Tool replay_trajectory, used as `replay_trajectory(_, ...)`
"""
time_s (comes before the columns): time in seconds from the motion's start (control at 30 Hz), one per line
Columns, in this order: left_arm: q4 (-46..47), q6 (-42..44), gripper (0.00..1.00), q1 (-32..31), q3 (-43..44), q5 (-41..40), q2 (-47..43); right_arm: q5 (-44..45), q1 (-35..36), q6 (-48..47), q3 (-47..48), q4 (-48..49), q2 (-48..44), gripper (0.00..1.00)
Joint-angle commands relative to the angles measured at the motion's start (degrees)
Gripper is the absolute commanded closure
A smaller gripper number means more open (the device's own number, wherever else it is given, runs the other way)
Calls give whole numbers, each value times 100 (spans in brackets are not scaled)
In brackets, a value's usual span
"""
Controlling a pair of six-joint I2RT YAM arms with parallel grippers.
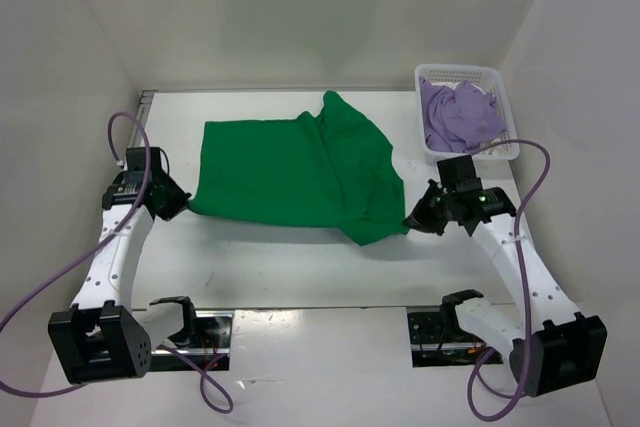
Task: Fold and stack the t-shirts
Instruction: Flatten out the tshirt, then fold the flattened tshirt in 1/3 of the way
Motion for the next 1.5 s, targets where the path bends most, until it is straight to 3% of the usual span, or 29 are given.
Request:
replay_trajectory(0.0, -477, 286, 100, 1, 360, 18, 17, 108, 21, 56, 781, 253, 234, 100)
replay_trajectory(0.23, 58, 400, 100, 264, 360, 43, 279, 301, 21, -330, 1564, 1176, 1824, 100)
replay_trajectory(0.47, 1297, 295, 100, 379, 360, 255, 1378, 802, 21, -709, 2644, 1582, 3572, 100)
replay_trajectory(0.9, 1719, 295, 100, 160, 1379, -60, 2986, 1049, 21, -885, 4859, 1661, 5796, 100)
replay_trajectory(1.03, 1720, 400, 96, 106, 1740, -192, 3556, 1189, 21, -885, 5483, 1661, 6316, 100)
replay_trajectory(1.13, 1842, 400, 79, 106, 1740, -123, 3804, 1242, 21, -937, 5616, 1661, 6510, 97)
replay_trajectory(1.17, 1895, 400, 70, 106, 1688, -122, 3805, 1242, 21, -937, 5617, 1661, 6511, 93)
replay_trajectory(1.2, 1896, 400, 51, 106, 1618, -122, 3700, 1242, 21, -937, 5617, 1722, 6511, 90)
replay_trajectory(1.33, 1879, 400, 25, 106, 1433, -122, 3024, 1128, 21, -937, 5564, 1784, 6248, 66)
replay_trajectory(1.47, 1606, 400, 25, 159, 916, -62, 2127, 1241, 21, -937, 4810, 2056, 5142, 52)
